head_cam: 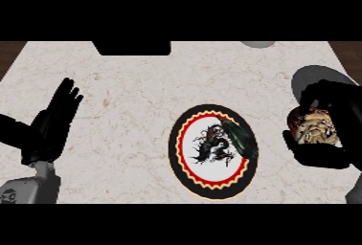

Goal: Pick the cupcake from the plate and place it in the pan

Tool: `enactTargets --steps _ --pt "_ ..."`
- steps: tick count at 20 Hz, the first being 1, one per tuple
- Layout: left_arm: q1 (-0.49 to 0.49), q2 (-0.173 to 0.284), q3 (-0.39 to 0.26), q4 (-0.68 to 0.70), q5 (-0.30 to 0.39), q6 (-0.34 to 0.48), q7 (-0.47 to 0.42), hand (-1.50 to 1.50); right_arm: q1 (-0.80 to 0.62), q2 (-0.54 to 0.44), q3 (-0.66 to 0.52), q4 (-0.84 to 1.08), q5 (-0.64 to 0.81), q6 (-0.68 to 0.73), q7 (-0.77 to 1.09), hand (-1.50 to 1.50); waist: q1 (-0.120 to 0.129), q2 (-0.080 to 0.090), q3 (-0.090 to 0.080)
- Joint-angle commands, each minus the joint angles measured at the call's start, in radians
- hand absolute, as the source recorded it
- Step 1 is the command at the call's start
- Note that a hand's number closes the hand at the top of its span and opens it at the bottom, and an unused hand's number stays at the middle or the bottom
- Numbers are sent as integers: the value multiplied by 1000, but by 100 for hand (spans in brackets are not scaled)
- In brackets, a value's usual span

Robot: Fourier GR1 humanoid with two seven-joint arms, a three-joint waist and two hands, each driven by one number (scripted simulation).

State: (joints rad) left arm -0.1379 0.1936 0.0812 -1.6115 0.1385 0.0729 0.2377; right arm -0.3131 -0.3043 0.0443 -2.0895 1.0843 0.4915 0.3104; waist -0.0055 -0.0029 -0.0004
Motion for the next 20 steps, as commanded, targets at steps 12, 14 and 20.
enactTargets --steps 12,14,20 --pt "15 13 20 -40 9 -34 20 0 -166 -159 -410 554 -151 -273 -288 150 18 5 1" --pt "-47 -37 -27 -24 -34 23 38 0 -166 -231 -494 678 -190 -318 -394 150 15 7 2" --pt "-42 -51 -24 54 -44 3 -33 0 -246 -280 -497 1051 -171 -492 -591 150 22 10 1"
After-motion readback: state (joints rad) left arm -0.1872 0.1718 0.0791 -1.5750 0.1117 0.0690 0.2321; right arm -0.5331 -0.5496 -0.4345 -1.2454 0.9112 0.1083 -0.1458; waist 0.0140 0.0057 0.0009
